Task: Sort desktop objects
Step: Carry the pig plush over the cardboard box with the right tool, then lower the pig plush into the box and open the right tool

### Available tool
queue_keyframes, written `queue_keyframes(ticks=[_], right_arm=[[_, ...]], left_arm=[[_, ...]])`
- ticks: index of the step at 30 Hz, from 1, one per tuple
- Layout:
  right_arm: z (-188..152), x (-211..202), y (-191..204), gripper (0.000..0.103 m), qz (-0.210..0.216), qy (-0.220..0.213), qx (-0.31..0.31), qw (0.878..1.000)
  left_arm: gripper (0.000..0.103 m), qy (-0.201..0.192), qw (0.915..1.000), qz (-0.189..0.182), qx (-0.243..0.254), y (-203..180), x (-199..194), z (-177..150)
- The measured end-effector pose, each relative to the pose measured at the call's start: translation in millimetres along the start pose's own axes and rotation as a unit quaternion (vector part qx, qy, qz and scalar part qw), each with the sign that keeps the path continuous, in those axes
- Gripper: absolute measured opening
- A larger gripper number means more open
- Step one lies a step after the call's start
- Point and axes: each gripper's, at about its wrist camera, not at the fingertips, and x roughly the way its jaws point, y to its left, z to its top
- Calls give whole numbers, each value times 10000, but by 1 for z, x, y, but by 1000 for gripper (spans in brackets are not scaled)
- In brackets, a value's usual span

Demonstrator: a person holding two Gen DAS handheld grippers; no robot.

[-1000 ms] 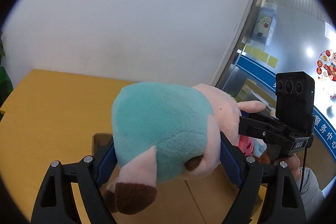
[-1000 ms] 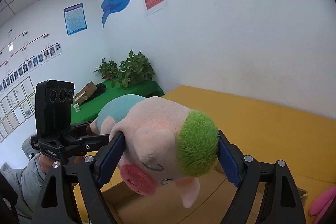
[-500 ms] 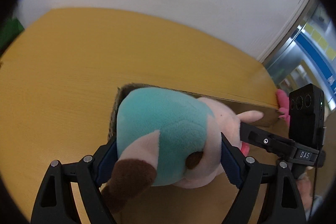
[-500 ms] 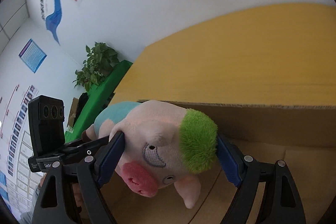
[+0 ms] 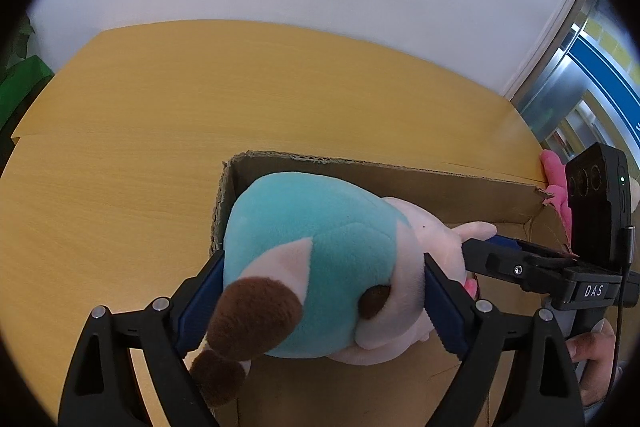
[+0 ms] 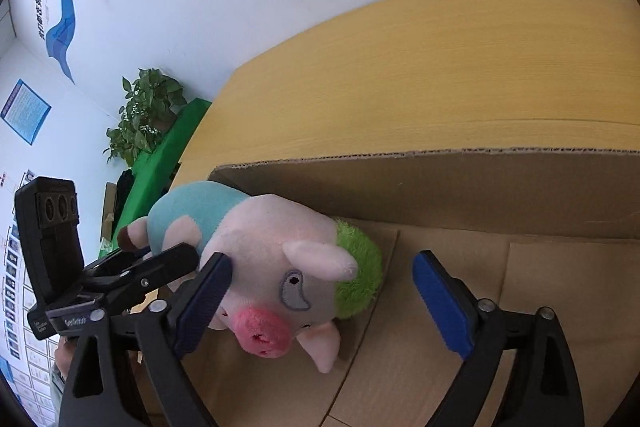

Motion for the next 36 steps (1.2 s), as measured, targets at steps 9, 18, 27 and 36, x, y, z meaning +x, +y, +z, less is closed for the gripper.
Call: queue_keyframes(ticks=[9,18,27,36], right_arm=[[2,-1,-5,99,450,-17,253,9987],[3,-19,8,98,-210,-332,-23,9992],[-34,-33,9,99,-683,194,-63,9975],[-50,1,6,88,72,840,336,9959]], left_arm=[[91,-92,9961,-858,176,-14,12,0],[91,-607,9978,-267,-81,23,-26,3],[91,-324,9966,-370,666,21,-65,-48],[91,557,9768,-695,1946,-18,-58,-131]])
